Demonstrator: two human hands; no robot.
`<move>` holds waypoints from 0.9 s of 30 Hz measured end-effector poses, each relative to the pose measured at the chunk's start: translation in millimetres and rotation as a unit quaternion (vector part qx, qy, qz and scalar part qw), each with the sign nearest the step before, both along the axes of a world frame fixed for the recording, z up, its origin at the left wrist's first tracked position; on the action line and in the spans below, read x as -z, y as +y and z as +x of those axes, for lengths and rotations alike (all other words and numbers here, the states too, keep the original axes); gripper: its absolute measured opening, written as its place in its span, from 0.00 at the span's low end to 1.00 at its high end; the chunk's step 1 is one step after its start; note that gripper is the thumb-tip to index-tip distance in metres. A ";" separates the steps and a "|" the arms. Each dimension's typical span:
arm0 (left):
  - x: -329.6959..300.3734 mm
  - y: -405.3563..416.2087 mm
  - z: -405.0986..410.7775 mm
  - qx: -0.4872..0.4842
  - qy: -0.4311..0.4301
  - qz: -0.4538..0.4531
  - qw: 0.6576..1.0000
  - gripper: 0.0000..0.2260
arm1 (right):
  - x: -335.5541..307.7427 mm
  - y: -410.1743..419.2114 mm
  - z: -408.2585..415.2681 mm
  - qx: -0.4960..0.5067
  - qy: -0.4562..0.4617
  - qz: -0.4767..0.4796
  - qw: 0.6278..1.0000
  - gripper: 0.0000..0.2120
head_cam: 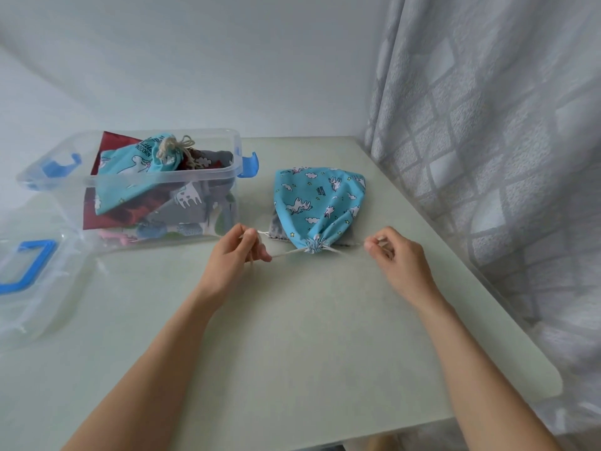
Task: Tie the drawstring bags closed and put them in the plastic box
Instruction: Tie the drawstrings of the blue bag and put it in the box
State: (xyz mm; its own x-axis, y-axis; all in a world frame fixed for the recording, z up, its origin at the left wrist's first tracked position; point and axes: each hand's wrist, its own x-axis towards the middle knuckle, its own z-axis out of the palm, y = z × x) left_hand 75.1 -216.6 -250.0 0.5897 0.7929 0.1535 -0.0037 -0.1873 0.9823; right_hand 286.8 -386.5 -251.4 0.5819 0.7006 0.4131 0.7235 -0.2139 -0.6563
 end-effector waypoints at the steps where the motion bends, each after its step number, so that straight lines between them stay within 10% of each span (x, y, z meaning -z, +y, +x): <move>1: -0.2 0.1 -3.1 0.002 0.016 0.013 1.000 0.11 | -4.4 -4.6 -0.2 -0.011 0.003 0.015 1.000 0.03; 9: -13.1 12.3 -21.8 -0.127 0.144 0.287 0.938 0.12 | -54.1 -27.5 -50.2 -0.104 -0.026 -0.062 0.992 0.06; 13: -18.0 5.5 -26.3 -0.126 0.163 0.292 0.934 0.11 | -70.9 -16.4 -84.5 -0.294 0.093 -0.152 0.939 0.10; 19: -15.9 4.8 -25.9 -0.132 0.167 0.262 0.941 0.13 | -37.2 -1.0 -50.1 -0.222 -0.120 -0.209 0.945 0.09; 27: -21.4 4.3 -29.2 -0.118 0.123 0.187 0.967 0.14 | -10.1 20.6 -75.6 -0.320 -0.152 -0.158 0.922 0.04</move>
State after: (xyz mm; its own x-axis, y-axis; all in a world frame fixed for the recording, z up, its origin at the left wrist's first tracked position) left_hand 45.9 -212.3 -228.6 0.4539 0.8262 0.3337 0.3077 -0.4968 0.8115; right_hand 211.2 -365.9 -241.2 -0.1021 0.9732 0.2059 0.9078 0.1758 -0.3808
